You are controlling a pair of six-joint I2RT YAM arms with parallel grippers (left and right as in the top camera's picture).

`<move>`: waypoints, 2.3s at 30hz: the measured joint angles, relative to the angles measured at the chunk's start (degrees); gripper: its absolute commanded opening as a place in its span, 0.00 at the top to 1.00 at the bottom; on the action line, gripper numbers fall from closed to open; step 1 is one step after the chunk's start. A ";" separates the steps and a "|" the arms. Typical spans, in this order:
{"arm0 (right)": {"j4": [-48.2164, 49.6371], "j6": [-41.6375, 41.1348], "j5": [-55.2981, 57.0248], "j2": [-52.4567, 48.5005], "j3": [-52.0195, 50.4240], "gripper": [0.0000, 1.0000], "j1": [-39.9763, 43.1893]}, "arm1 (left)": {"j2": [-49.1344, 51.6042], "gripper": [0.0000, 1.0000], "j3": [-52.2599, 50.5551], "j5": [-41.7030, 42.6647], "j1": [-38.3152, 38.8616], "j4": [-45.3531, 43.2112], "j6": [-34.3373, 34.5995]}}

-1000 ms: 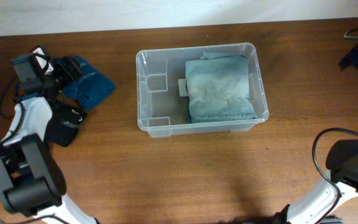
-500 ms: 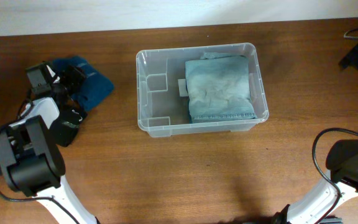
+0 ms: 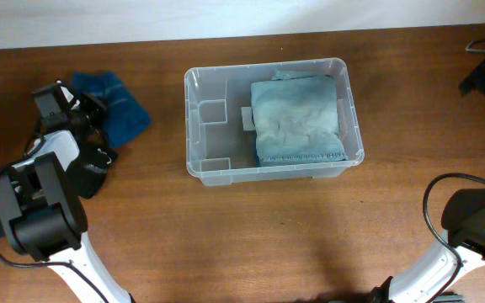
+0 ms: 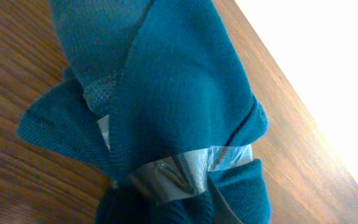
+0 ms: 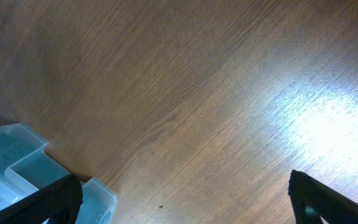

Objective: Pack container
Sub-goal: 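Carry the teal shirt with the left gripper into the bin's left side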

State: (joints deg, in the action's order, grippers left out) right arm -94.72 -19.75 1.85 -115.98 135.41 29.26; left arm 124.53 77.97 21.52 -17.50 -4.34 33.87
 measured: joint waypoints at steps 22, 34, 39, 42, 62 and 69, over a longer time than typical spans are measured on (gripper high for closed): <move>0.00 0.00 0.00 0.00 0.00 0.02 0.00 | -22.10 0.99 27.89 4.63 12.46 56.50 -27.69; 0.00 0.00 0.02 0.00 0.00 0.02 0.00 | -20.65 0.99 27.76 -9.03 35.85 60.54 -20.70; 0.00 0.00 0.02 0.00 0.00 0.01 0.00 | -18.05 0.99 27.76 -17.99 41.46 60.46 -13.97; 0.00 0.00 0.02 0.00 0.00 0.02 0.00 | -15.74 0.99 27.74 -21.44 42.75 59.54 -11.13; 0.00 0.00 0.00 0.00 0.00 0.02 0.00 | -8.81 0.01 28.30 -24.76 41.97 54.62 -12.74; 0.00 0.02 0.02 0.00 0.00 0.02 0.00 | -12.31 0.01 28.87 -24.79 31.50 64.24 -13.73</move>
State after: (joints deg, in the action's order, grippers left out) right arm -94.72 -19.73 1.87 -115.98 135.41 29.26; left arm 112.22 106.85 -3.27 14.00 59.90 20.14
